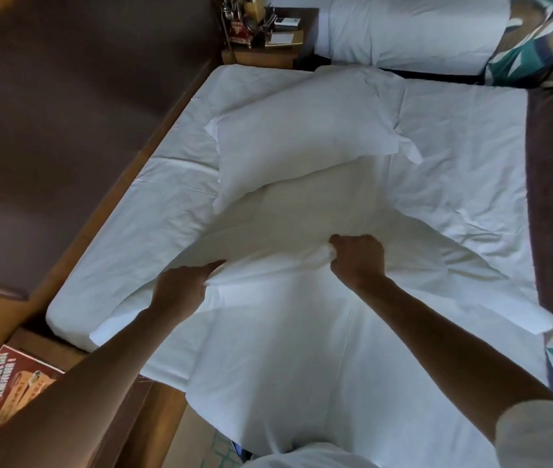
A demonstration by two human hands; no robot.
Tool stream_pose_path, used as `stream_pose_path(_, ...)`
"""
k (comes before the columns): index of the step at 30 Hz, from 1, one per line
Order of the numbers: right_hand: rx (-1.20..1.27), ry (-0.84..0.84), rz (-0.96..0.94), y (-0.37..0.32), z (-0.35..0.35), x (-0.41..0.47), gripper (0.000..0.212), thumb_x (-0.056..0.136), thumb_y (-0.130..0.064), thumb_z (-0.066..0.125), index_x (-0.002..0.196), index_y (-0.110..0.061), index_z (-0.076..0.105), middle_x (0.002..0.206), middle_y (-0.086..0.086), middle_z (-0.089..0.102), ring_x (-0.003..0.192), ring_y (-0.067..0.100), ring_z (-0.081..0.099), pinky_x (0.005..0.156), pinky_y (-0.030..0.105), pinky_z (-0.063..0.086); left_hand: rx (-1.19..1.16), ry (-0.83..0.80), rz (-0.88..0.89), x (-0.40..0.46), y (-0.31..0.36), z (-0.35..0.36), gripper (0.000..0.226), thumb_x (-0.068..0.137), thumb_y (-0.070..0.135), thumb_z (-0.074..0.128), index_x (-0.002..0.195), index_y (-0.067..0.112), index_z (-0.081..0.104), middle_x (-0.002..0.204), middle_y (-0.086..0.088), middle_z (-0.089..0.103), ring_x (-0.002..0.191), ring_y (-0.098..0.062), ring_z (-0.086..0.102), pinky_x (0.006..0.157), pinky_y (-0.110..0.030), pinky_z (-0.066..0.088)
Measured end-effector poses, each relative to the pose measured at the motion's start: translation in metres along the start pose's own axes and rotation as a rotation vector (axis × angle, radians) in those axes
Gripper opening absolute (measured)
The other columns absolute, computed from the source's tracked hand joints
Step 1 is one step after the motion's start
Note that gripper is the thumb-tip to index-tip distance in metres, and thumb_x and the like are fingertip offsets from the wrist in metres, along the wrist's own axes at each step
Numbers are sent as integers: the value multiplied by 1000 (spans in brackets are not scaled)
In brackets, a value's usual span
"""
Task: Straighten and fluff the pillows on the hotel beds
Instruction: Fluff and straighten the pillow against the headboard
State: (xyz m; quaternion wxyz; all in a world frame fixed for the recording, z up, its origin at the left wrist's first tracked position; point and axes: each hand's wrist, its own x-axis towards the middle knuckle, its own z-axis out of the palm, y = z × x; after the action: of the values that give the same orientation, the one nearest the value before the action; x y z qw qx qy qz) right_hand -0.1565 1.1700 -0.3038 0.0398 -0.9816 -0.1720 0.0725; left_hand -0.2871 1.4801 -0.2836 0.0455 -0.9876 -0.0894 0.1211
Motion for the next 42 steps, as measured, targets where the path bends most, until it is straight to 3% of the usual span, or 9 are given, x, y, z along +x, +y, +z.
stream_pose_path(3, 11, 25, -15, 11, -22, 14, 32, 78, -17, 58, 106, -26, 71, 92, 7, 75, 87, 34, 72, 67, 30, 38, -6, 13, 80, 7, -5, -26, 59, 98, 28, 61, 152, 45, 45, 113, -13, 76, 105, -39, 71, 89, -41, 52)
stream_pose_path(9, 130, -62, -17, 15, -33, 34, 10, 79, -22, 55, 79, -26, 64, 70, -2, 61, 84, 33, 70, 66, 30, 37, 56, -86, 196, 12, -28, -42, 49, 104, 50, 49, 152, 39, 48, 118, -6, 75, 110, -32, 69, 84, -35, 50)
stream_pose_path(13, 178, -98, 20, 2, -14, 36, 48, 77, -21, 54, 121, -34, 69, 106, 0, 75, 100, 30, 70, 82, 33, 47, -77, -96, 105, 2, -25, -27, 51, 102, 53, 53, 151, 43, 46, 122, -1, 75, 112, -28, 69, 86, -34, 49)
stream_pose_path(18, 190, -45, 64, -1, -6, 41, 47, 74, -18, 55, 118, -32, 68, 93, 2, 77, 89, 30, 71, 84, 34, 48, -170, 6, -40, -3, -40, -25, 67, 85, 71, 65, 142, 36, 58, 125, 4, 74, 114, -27, 70, 91, -38, 51)
stream_pose_path(22, 58, -93, 9, 0, -10, 44, 46, 80, -27, 56, 126, -30, 62, 112, -4, 74, 112, 22, 66, 113, 45, 30, -184, 13, -73, -13, -57, -23, 81, 76, 74, 72, 144, 32, 55, 130, 2, 70, 115, -27, 68, 94, -40, 51)
stream_pose_path(25, 62, -46, -44, 1, -12, 34, 51, 84, -43, 60, 132, -27, 59, 133, -3, 65, 130, 24, 55, 117, 55, 22, -212, 5, -110, -20, -61, -15, 89, 77, 73, 73, 151, 30, 47, 143, 2, 61, 125, -27, 63, 98, -44, 51)
stream_pose_path(29, 76, 42, -5, 12, -11, 8, 57, 88, -53, 58, 138, -25, 56, 146, 4, 55, 142, 28, 43, 121, 59, 15, -197, 6, -130, -22, -62, -6, 79, 85, 71, 64, 149, 30, 46, 134, -3, 65, 116, -32, 66, 90, -47, 56)
stream_pose_path(34, 83, 147, 100, 20, -1, -28, 58, 91, -43, 62, 143, -21, 54, 154, 13, 49, 149, 33, 35, 123, 59, 11, -221, -10, -127, -21, -66, -2, 66, 90, 66, 61, 146, 31, 52, 123, -7, 69, 110, -37, 68, 86, -46, 56)
stream_pose_path(42, 105, 145, 209, -18, 11, -63, 61, 92, -36, 63, 148, -18, 49, 158, 13, 44, 152, 35, 29, 124, 57, 9, -206, -17, -83, -28, -88, 23, 65, 95, 64, 56, 149, 29, 49, 117, -9, 68, 107, -37, 68, 81, -45, 54)
